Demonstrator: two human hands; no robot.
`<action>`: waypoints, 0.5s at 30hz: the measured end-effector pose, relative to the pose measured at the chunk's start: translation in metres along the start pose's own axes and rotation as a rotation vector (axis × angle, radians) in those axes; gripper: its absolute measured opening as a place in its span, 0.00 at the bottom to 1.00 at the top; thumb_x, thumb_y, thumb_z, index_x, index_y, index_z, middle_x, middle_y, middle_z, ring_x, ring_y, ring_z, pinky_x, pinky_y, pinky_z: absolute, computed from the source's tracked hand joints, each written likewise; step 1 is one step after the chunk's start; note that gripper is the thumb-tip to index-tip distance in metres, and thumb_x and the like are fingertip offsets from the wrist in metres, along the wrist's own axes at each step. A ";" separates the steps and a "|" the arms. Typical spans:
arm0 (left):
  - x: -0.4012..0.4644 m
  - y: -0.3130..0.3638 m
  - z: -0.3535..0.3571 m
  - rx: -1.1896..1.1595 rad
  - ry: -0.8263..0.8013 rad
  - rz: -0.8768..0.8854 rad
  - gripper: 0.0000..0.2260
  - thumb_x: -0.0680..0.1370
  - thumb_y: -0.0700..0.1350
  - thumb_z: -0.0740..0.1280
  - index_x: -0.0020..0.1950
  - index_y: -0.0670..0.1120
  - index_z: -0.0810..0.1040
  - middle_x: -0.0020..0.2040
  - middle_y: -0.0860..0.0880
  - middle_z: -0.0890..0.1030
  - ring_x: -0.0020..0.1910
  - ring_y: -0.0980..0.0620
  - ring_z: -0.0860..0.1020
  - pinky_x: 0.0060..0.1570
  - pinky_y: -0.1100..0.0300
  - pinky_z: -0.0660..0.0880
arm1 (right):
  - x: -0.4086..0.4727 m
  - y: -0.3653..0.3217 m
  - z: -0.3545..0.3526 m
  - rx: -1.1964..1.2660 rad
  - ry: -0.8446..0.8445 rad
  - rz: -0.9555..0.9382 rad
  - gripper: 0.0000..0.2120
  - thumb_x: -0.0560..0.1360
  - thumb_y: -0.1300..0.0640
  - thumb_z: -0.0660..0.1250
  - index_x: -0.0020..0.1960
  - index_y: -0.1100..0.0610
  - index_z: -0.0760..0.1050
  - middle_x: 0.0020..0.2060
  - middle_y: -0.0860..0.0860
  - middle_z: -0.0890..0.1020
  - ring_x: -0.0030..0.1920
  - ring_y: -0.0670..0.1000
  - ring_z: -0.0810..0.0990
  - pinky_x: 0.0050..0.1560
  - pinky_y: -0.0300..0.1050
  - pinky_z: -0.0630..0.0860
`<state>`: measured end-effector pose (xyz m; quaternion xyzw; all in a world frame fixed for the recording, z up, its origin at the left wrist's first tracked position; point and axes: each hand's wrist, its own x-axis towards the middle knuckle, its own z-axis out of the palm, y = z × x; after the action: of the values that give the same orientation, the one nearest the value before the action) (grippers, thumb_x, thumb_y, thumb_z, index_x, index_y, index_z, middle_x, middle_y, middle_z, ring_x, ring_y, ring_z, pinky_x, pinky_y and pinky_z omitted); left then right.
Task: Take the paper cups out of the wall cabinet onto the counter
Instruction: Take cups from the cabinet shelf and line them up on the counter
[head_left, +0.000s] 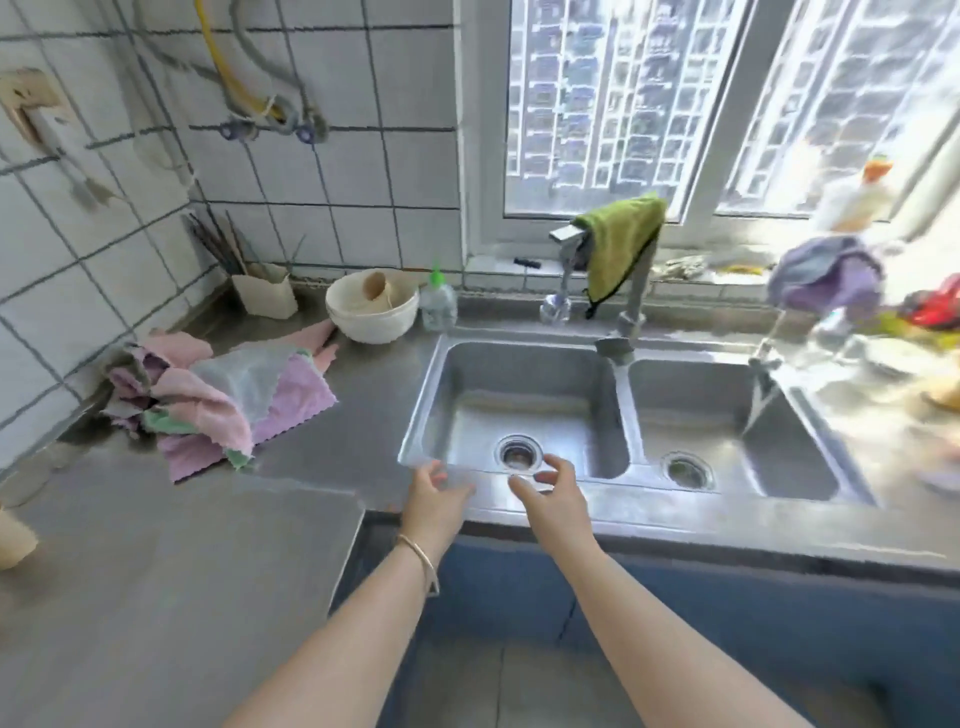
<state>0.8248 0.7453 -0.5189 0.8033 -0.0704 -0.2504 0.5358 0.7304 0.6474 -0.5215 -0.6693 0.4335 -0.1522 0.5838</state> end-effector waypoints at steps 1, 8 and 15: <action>-0.008 0.008 0.027 0.010 -0.065 0.019 0.25 0.75 0.45 0.68 0.69 0.43 0.66 0.65 0.45 0.73 0.60 0.48 0.74 0.53 0.61 0.69 | -0.002 0.005 -0.031 0.020 0.047 0.010 0.27 0.73 0.50 0.68 0.69 0.51 0.63 0.58 0.49 0.74 0.50 0.50 0.75 0.49 0.45 0.72; -0.113 0.071 0.223 -0.003 -0.483 0.101 0.24 0.74 0.45 0.69 0.68 0.44 0.67 0.58 0.48 0.74 0.55 0.49 0.74 0.61 0.52 0.72 | -0.039 0.052 -0.255 0.133 0.334 0.071 0.31 0.74 0.52 0.67 0.72 0.53 0.59 0.61 0.51 0.73 0.56 0.50 0.71 0.53 0.43 0.66; -0.215 0.136 0.380 0.021 -0.873 0.231 0.25 0.75 0.44 0.69 0.70 0.43 0.66 0.62 0.43 0.77 0.60 0.46 0.76 0.62 0.50 0.71 | -0.098 0.092 -0.434 0.279 0.621 0.104 0.31 0.75 0.53 0.66 0.73 0.54 0.57 0.64 0.54 0.73 0.57 0.51 0.70 0.54 0.45 0.65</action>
<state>0.4788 0.4568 -0.4407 0.6147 -0.3815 -0.5038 0.4721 0.3284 0.4455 -0.4579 -0.4817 0.5991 -0.3764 0.5171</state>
